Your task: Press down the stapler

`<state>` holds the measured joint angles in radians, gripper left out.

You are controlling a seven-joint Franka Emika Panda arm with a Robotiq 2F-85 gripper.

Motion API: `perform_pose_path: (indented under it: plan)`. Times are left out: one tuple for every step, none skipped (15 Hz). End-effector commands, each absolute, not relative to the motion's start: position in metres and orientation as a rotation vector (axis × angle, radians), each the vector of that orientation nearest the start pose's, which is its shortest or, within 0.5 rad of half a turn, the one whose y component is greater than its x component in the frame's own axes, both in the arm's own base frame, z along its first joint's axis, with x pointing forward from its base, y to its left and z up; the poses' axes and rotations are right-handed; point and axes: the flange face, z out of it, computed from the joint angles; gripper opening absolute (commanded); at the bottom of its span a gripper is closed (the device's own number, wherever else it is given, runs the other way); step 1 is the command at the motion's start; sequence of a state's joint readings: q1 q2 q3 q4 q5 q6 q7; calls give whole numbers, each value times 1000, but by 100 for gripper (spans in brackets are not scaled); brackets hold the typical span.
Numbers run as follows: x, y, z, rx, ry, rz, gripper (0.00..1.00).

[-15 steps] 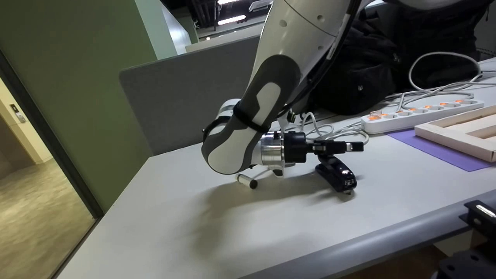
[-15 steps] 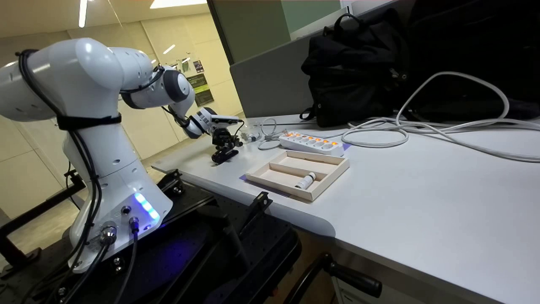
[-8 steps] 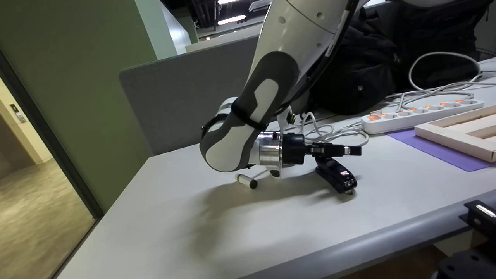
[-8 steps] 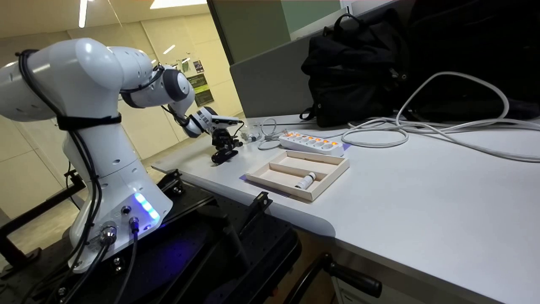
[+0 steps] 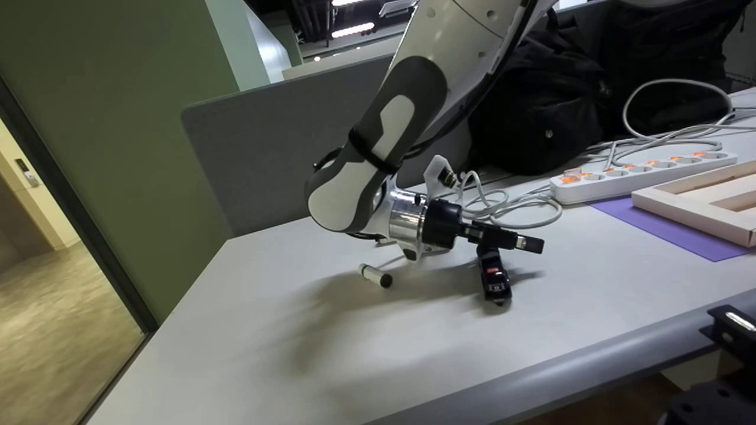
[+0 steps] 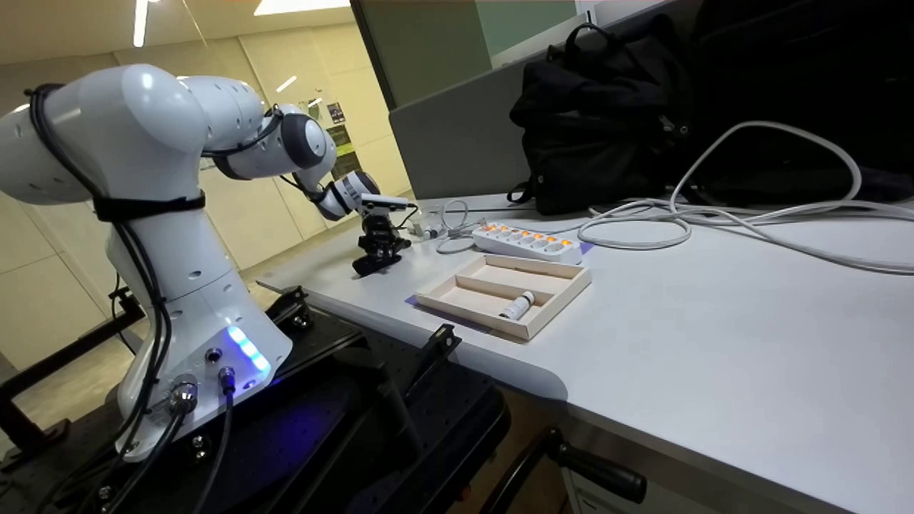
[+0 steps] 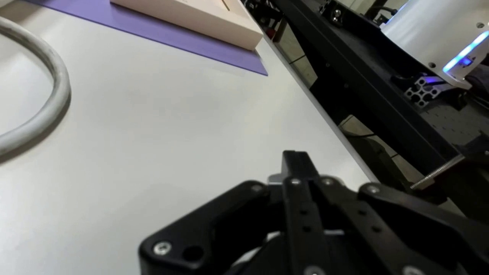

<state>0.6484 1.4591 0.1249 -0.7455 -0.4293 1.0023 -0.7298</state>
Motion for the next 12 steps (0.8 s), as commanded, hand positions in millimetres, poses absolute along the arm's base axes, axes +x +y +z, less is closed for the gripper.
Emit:
perform_pose_path:
  plan:
    - [508,375,-12,-2227,-1907,1749,0]
    - [508,374,-13,-2240,-1904,1754,0]
    - [507,374,-14,-2248,-1907,1761,0]
    - [507,374,-15,-2259,-1911,1769,0]
    - [506,374,-16,-2269,-1915,1772,0]
    - [506,374,-17,-2281,-1921,1768,0]
    - [506,374,-18,-2285,-1922,1767,0]
    - [506,375,-18,-2279,-1929,1761,0]
    - [505,375,-19,-2261,-1929,1759,0]
    - [504,375,-19,-2244,-1925,1767,0]
    - [502,374,-20,-2232,-1913,1775,0]
    - [500,373,-21,-2218,-1904,1789,0]
